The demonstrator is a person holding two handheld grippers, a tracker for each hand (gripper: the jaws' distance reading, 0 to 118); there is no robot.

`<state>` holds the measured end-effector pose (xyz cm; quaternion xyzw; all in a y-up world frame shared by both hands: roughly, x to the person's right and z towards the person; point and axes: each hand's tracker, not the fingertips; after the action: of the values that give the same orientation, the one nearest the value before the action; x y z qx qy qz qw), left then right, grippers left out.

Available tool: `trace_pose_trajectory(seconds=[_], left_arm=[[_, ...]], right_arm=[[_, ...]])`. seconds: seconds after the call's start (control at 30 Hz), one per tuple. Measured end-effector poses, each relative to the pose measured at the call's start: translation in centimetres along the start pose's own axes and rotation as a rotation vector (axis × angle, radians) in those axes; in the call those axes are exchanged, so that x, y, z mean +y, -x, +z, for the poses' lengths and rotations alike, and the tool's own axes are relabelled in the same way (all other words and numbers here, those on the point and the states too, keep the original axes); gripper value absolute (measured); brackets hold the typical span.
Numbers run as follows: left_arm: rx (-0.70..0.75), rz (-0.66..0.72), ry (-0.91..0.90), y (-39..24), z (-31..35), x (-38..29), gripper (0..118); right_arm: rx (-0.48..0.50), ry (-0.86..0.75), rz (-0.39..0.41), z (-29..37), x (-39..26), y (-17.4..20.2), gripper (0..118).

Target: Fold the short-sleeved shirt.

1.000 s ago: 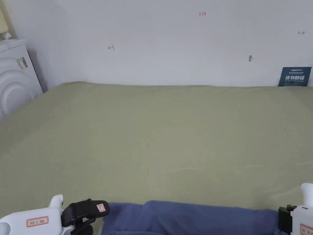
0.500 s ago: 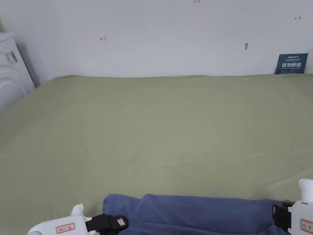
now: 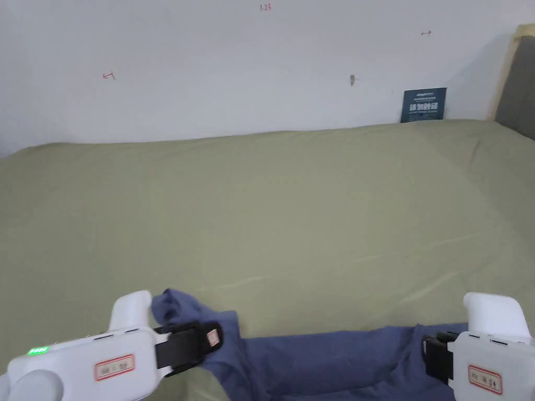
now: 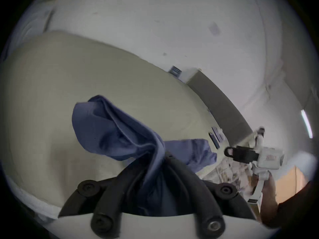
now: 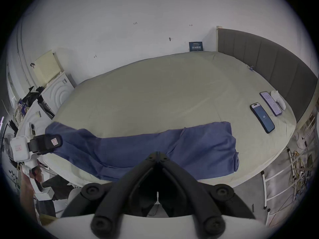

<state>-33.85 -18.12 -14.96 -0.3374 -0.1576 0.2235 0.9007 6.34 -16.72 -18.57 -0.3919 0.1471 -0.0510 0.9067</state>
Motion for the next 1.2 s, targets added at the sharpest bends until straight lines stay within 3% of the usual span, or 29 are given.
trace_pose_trajectory(seconds=[0.2, 0.33, 0.37, 0.43, 0.47, 0.67, 0.7, 0.73, 0.8, 0.97, 1.2], left_arm=[[-0.154, -0.096, 0.154, -7.6, -8.4, -0.6, 7], [-0.149, -0.124, 0.278, -9.5, -13.5, -2.6, 8], [-0.152, -0.128, 0.305, -9.6, -14.6, -3.1, 13], [-0.155, -0.097, 0.320, -9.0, -15.9, -3.8, 55], [-0.172, -0.039, 0.329, -8.3, -16.7, -4.2, 70], [-0.219, 0.207, 0.215, -5.2, -16.1, -3.8, 70], [-0.201, 0.241, 0.190, -4.4, -16.0, -3.9, 68], [-0.196, 0.295, 0.163, -4.1, -15.6, -4.2, 58], [-0.165, 0.316, 0.152, -3.5, -15.6, -4.8, 0], [-0.164, 0.382, 0.171, -3.4, -18.0, -7.5, 0], [-0.253, 0.317, 0.306, -7.1, -24.4, -10.8, 0]], right_arm=[[0.001, -0.031, -0.047, 2.2, 0.1, -1.9, 0], [-0.038, -0.047, -0.068, 3.5, 0.1, -3.6, 0], [-0.044, -0.046, -0.072, 3.7, 0.1, -3.9, 0], [-0.055, -0.043, -0.076, 3.8, 0.0, -4.5, 0], [-0.062, -0.038, -0.074, 3.8, 0.0, -4.6, 0], [-0.060, -0.021, -0.088, 3.0, -0.5, -5.1, 0], [-0.053, -0.018, -0.089, 3.0, -0.6, -5.1, 0], [-0.044, -0.014, -0.089, 3.0, -0.6, -5.0, 0], [-0.029, -0.013, -0.090, 2.7, -0.8, -4.9, 0], [-0.005, -0.026, -0.093, 3.0, -1.0, -4.7, 0], [-0.016, -0.060, -0.093, 4.9, -0.6, -5.3, 0]])
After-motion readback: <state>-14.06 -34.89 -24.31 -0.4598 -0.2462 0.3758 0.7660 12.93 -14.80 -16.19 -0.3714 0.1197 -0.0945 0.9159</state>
